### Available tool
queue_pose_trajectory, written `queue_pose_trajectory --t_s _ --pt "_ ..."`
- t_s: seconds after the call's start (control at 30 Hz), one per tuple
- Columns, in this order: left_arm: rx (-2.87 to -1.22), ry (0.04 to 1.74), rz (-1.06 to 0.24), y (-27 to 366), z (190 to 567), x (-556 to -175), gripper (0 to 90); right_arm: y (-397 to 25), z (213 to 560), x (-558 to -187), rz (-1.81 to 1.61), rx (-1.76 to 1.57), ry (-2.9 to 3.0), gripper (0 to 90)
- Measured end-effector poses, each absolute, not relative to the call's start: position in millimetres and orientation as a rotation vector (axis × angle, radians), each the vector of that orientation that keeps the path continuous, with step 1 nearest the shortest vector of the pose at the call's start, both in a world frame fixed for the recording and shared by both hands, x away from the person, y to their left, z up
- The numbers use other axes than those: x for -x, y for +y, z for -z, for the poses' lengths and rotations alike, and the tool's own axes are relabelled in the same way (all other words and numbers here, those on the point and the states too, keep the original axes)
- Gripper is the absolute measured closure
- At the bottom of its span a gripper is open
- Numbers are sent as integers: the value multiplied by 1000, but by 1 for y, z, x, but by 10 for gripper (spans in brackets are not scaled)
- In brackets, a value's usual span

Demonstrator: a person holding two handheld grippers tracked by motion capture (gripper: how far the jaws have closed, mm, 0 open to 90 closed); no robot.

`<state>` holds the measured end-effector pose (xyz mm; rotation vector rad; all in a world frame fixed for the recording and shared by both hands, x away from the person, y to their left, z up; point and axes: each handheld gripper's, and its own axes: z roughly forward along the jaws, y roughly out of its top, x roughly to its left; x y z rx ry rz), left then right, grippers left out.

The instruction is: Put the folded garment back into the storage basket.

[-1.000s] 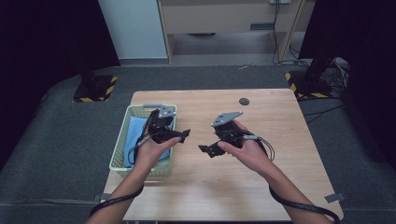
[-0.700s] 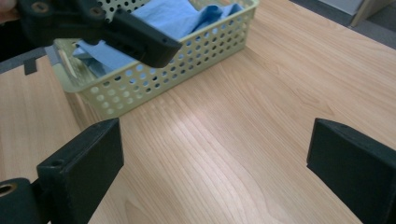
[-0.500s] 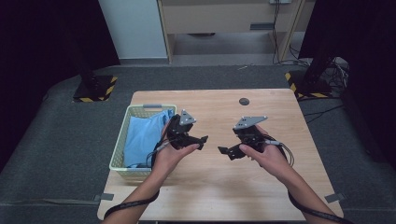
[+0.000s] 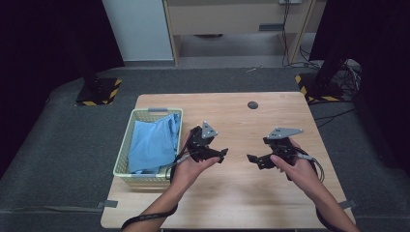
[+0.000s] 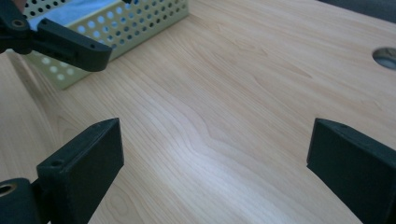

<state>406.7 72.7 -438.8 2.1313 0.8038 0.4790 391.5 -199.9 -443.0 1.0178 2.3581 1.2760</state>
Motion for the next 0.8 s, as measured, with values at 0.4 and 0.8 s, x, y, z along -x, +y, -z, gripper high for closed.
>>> queue_pose_trajectory --t_s 0.4,0.8 --pt "-2150 810 -446 50 474 -405 72 -232 483 -383 -1237 -1175 2276 42" --pt "-2166 798 -435 33 492 -405 75 -255 506 -379 -1238 -1284 2216 37"
